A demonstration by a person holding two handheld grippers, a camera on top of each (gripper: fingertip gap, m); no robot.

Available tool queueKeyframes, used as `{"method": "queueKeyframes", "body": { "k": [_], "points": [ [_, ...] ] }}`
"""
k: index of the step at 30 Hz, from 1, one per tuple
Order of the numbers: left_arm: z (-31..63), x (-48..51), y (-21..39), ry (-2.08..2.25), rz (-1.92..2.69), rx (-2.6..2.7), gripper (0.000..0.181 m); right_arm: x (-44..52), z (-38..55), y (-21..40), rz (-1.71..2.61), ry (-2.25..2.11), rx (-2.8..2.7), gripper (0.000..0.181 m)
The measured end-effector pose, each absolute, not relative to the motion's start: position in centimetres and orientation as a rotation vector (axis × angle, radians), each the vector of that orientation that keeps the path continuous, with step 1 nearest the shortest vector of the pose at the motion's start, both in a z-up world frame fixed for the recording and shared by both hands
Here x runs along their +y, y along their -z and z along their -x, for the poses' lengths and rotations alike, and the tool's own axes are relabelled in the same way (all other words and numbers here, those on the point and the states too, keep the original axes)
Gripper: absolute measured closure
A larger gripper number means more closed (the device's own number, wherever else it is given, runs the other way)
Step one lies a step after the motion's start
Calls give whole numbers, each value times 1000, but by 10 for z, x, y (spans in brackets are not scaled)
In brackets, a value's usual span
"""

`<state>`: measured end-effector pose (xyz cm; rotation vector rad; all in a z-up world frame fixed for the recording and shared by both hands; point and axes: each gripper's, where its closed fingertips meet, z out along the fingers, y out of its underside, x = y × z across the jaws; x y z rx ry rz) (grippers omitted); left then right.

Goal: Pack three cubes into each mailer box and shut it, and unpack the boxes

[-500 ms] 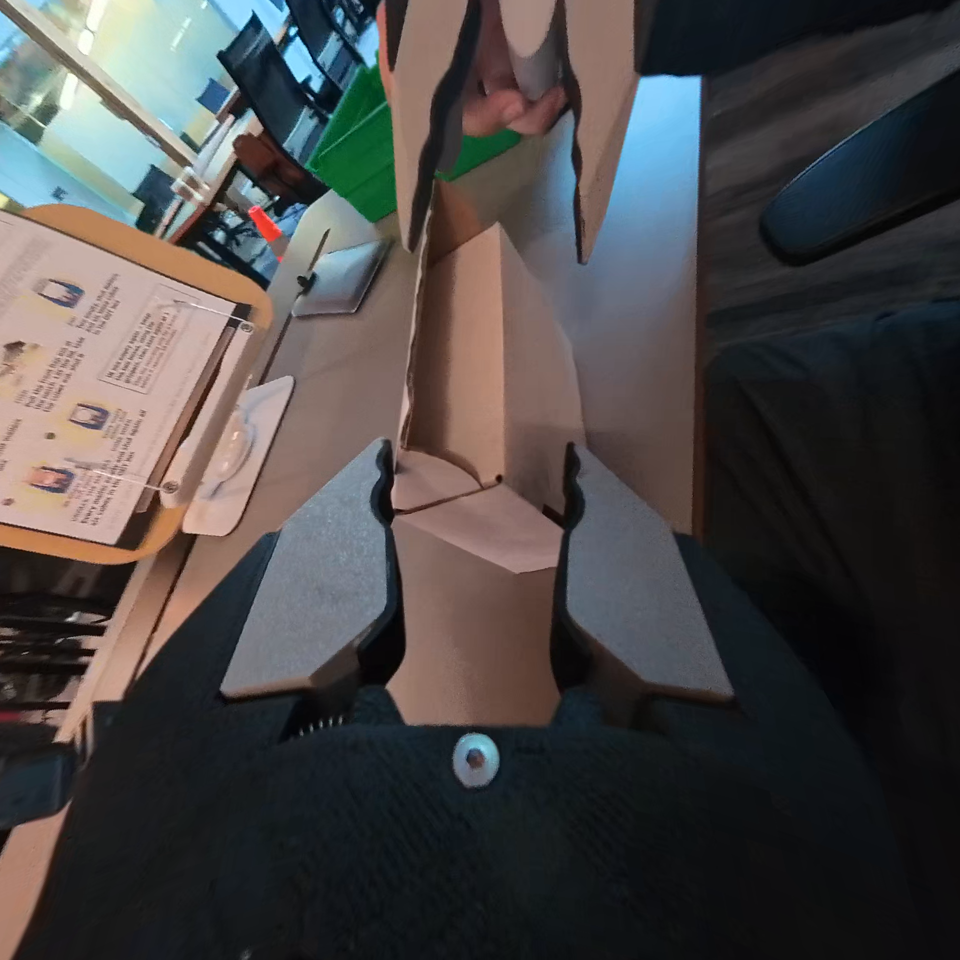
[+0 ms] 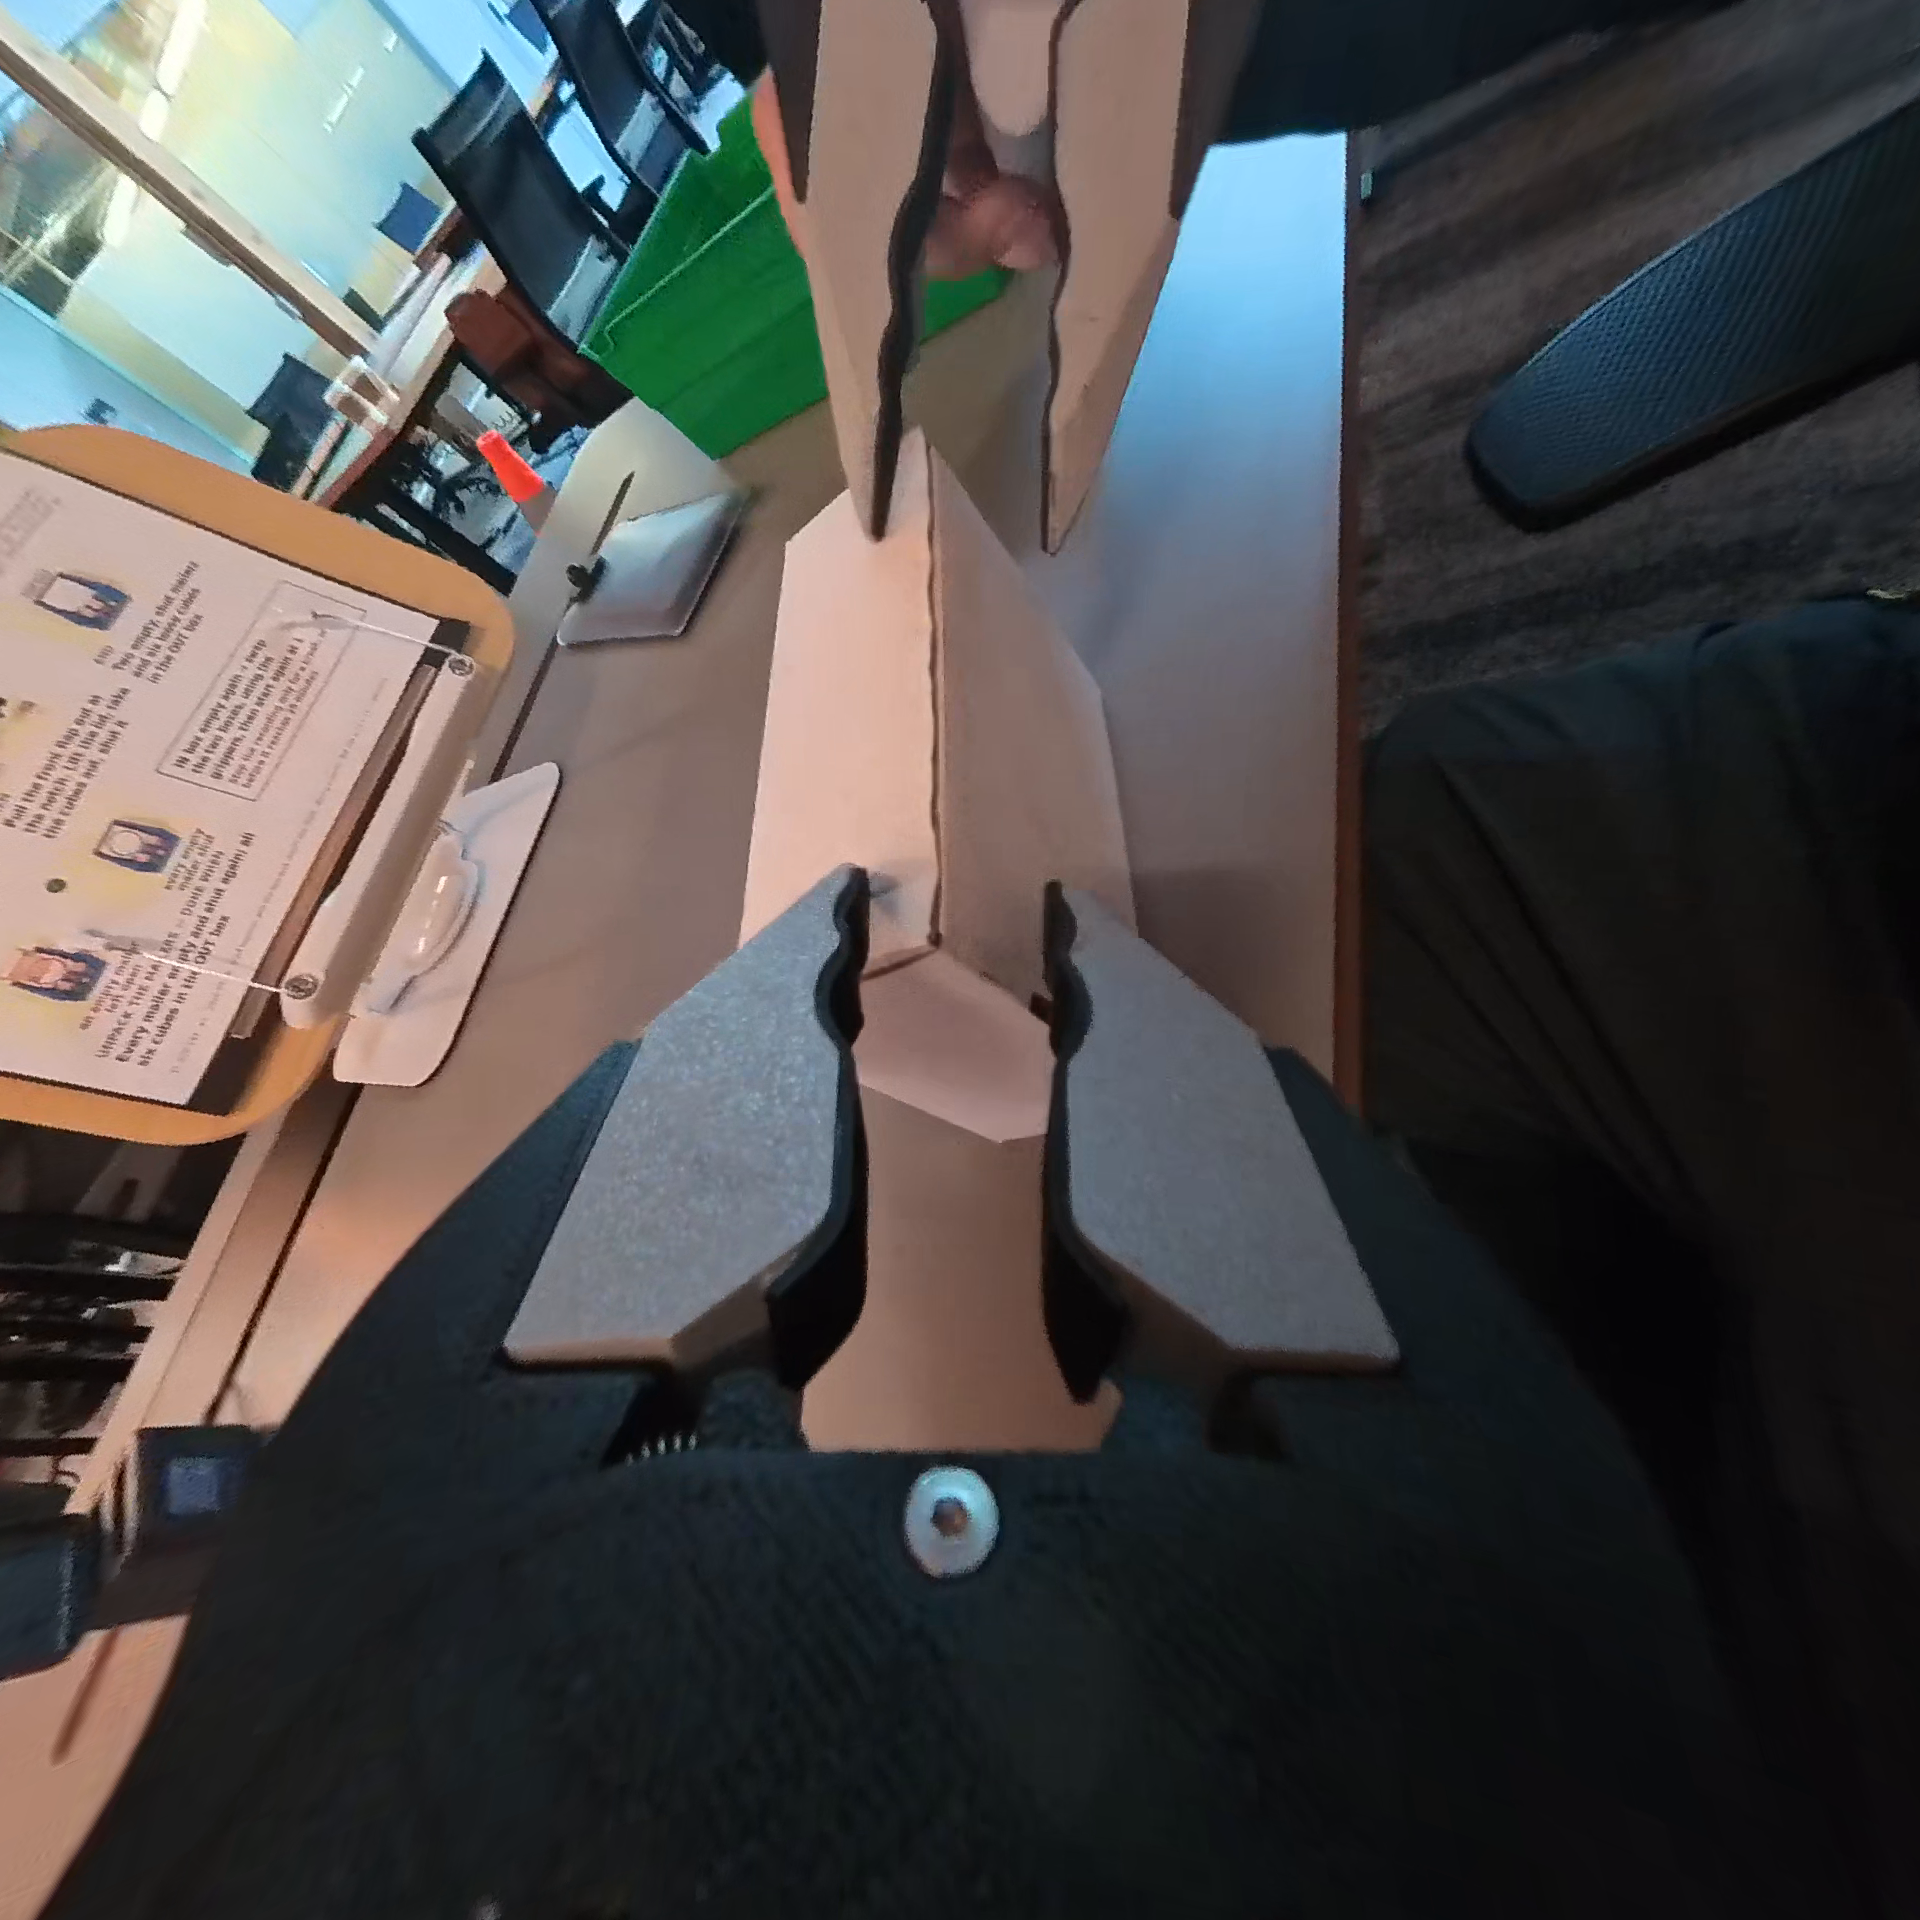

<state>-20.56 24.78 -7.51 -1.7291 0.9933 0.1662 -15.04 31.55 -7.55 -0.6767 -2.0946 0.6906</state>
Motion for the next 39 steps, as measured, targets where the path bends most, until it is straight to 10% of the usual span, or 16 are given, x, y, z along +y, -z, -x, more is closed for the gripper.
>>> {"method": "queueKeyframes", "body": {
  "k": [7,15,25,39],
  "points": [
    [208,250,72,-17,1741,852,159,322,156,69,797,-930,-1965,167],
    [208,251,70,23,1731,854,159,294,164,47,870,-1020,-2116,103],
    [204,232,69,339,1739,872,124,297,204,87,939,-417,-2489,114],
    [349,286,83,223,1714,325,133,300,210,117,1052,-360,-2550,110]
  ]
}}
